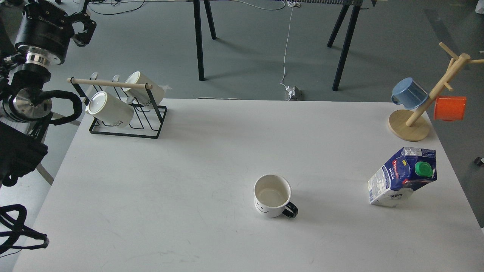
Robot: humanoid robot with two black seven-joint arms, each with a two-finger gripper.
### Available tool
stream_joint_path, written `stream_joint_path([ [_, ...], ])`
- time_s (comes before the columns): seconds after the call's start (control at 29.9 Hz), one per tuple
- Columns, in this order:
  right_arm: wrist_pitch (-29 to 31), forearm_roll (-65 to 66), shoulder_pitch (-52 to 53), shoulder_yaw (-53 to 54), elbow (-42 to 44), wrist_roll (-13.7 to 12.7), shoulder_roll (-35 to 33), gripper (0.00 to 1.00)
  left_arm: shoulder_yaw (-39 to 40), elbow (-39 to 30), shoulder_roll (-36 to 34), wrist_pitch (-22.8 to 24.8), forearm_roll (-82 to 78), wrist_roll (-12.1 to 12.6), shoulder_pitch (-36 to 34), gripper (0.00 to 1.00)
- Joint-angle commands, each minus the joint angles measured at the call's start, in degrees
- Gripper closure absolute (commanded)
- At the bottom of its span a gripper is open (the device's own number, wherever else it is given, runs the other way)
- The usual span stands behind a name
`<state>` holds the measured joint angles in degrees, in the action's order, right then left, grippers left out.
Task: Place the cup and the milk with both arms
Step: 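Move the right gripper down toward the milk carton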
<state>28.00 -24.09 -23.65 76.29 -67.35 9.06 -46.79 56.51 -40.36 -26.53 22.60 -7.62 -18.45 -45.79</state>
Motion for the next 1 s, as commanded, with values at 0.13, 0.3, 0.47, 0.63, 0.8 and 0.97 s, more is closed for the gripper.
stream_joint_path([
  [0.13, 0.0, 0.2, -6.6, -0.4, -6.9, 0.4, 8.5, 0.00, -0.2, -0.1, -0.5, 0.2, -0.4, 0.3, -0.3, 0.00],
  [0.3, 0.0, 0.7, -6.9, -3.0, -8.7, 0.1, 14.7, 0.00, -0.2, 0.0, -0.5, 0.0, -0.4, 2.5, -0.3, 0.00],
  [0.47, 0.0, 0.8, -6.2, -6.6, -10.3, 0.2, 18.0, 0.00, -0.2, -0.1, -0.7, -0.1, -0.4, 3.7, -0.2, 0.00],
  [0.63, 0.0, 0.8, -4.7, -7.3, -10.2, 0.1, 22.4, 0.00, -0.2, -0.1, -0.6, -0.8, -0.4, 4.3, -0.1, 0.00],
  [0.8, 0.0, 0.7, -3.2, -7.5, -10.5, 0.3, 23.0, 0.00, -0.2, -0.1, -0.8, -1.1, -0.4, 4.3, -0.2, 0.00],
  [0.97, 0.0, 0.7, -1.9, -7.4, -11.2, 0.3, 23.0, 0.00, -0.2, -0.1, -1.0, -1.1, -0.5, 4.3, -0.3, 0.00],
])
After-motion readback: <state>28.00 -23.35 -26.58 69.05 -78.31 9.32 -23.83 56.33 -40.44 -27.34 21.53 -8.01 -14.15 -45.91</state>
